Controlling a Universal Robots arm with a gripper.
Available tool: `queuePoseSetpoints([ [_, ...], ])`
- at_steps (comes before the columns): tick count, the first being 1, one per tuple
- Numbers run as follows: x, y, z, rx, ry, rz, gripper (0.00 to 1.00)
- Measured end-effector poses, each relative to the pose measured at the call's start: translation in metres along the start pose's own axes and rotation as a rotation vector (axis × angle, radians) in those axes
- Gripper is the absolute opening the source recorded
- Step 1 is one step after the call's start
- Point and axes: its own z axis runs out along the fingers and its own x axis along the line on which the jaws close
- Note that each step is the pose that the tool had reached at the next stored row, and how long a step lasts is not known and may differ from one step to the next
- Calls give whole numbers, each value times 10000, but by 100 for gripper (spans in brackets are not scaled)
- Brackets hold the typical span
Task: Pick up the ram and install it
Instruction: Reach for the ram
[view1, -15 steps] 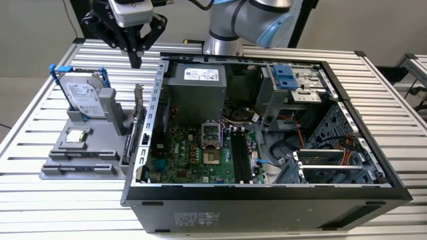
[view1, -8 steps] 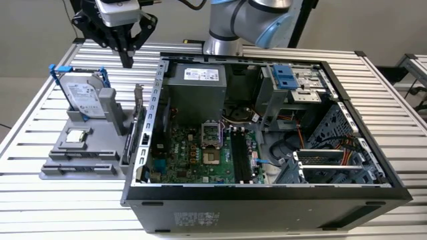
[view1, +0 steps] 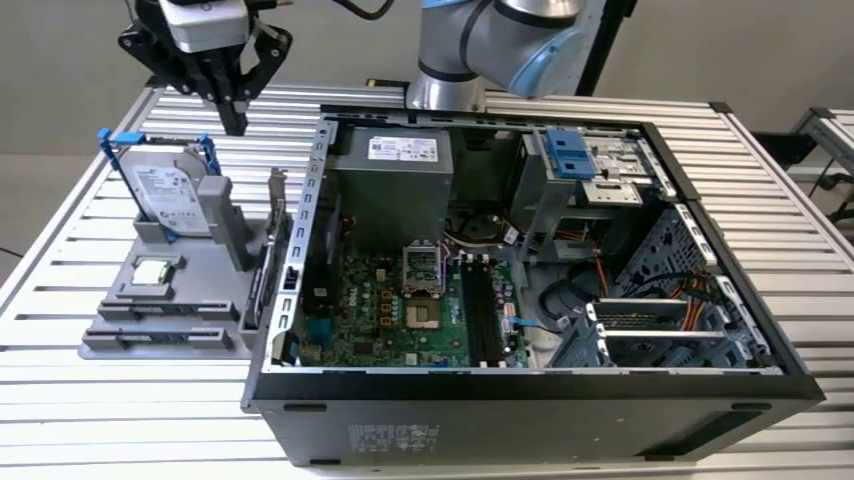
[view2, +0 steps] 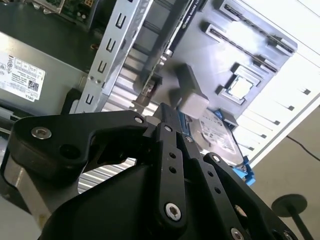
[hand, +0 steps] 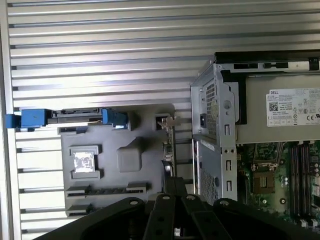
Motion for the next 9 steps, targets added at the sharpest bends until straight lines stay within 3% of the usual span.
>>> queuePoseSetpoints([
  [9,204,-14,-5,0,0,0,0],
])
